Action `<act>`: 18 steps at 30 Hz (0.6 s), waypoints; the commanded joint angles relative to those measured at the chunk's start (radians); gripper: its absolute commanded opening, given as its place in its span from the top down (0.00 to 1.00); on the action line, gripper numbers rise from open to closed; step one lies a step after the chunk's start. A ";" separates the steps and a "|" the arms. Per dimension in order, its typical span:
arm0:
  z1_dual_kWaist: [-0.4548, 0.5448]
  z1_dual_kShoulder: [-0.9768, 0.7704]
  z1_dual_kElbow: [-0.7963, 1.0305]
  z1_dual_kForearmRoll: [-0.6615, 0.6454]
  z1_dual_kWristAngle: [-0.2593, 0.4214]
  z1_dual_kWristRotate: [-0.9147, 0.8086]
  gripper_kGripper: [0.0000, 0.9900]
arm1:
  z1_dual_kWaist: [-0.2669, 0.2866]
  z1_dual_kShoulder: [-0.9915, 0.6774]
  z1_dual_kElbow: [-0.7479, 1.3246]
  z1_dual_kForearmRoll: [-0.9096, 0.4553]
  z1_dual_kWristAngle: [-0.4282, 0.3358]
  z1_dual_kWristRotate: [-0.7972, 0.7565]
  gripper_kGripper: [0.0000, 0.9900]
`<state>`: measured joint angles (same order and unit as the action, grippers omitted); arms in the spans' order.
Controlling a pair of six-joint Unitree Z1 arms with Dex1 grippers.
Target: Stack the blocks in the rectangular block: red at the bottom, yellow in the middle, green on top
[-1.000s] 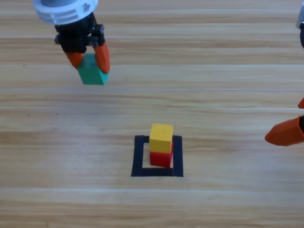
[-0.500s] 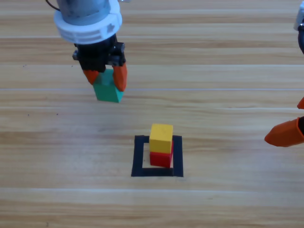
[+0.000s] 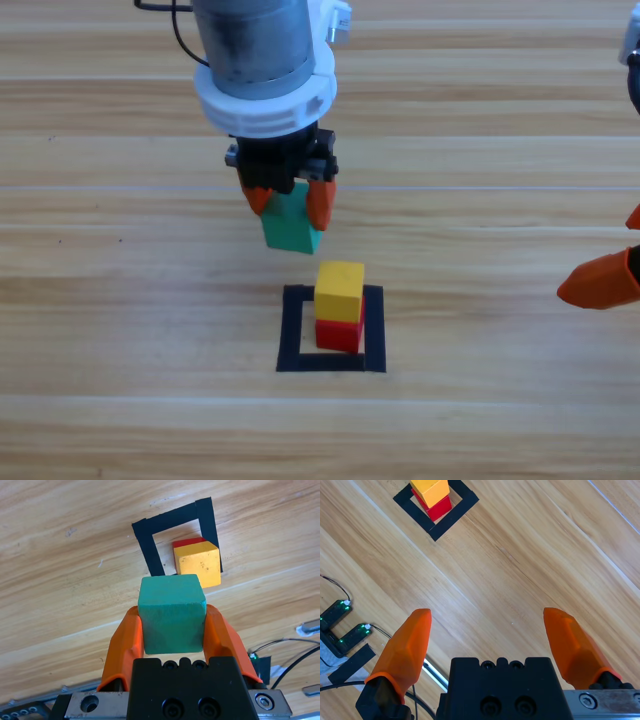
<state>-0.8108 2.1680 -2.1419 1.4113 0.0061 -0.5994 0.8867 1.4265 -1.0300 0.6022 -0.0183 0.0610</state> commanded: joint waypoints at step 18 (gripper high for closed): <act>-0.047 0.104 -0.047 0.008 -0.008 -0.172 1.00 | -0.026 0.063 0.019 -0.013 0.009 -0.007 0.00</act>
<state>-0.8165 2.2190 -2.1883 1.4113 0.0060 -0.7578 0.8867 1.4289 -1.0300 0.6022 -0.0183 0.0577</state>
